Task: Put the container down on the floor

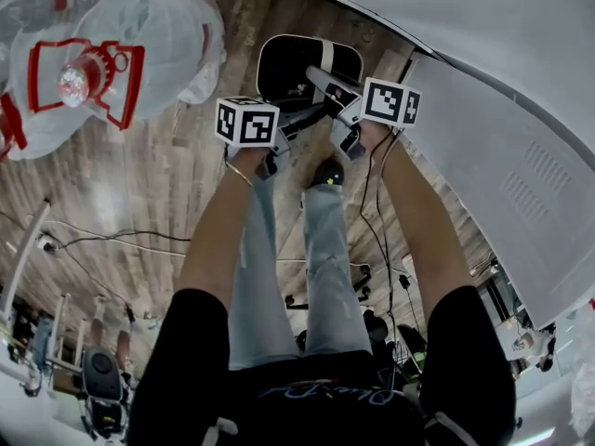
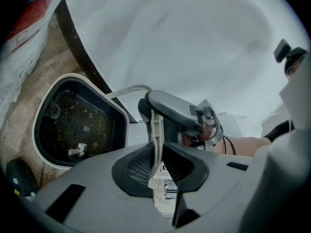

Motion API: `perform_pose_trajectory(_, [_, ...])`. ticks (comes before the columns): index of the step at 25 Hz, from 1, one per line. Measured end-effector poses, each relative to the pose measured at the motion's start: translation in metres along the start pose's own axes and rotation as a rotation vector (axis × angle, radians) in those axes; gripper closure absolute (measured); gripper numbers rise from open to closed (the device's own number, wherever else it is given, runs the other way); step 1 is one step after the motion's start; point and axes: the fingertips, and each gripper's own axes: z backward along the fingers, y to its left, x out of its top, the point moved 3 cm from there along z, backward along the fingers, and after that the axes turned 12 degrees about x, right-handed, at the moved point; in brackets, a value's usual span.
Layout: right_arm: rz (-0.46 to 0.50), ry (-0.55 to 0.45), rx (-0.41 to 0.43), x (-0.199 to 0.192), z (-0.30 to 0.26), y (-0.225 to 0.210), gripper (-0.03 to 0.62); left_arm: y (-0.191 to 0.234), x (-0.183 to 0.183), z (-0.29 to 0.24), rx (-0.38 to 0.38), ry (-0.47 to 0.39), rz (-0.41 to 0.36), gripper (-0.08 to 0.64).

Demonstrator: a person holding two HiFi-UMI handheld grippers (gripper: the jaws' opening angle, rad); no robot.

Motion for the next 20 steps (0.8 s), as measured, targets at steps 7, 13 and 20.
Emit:
perform_pose_trajectory(7, [-0.014,-0.004,-0.01,-0.002,0.002,-0.006,0.526,0.003,-0.003,-0.005,-0.005,0.0,-0.002,0.509])
perform_pose_trajectory(13, [-0.035,0.011,-0.037,-0.01,0.0,-0.005,0.523,0.006,-0.009,-0.001,0.016,0.026,0.015,0.504])
perform_pose_trajectory(20, [-0.037,0.019,-0.047,-0.021,-0.007,0.0,0.485,0.012,-0.017,0.008,0.05,0.024,0.02,0.502])
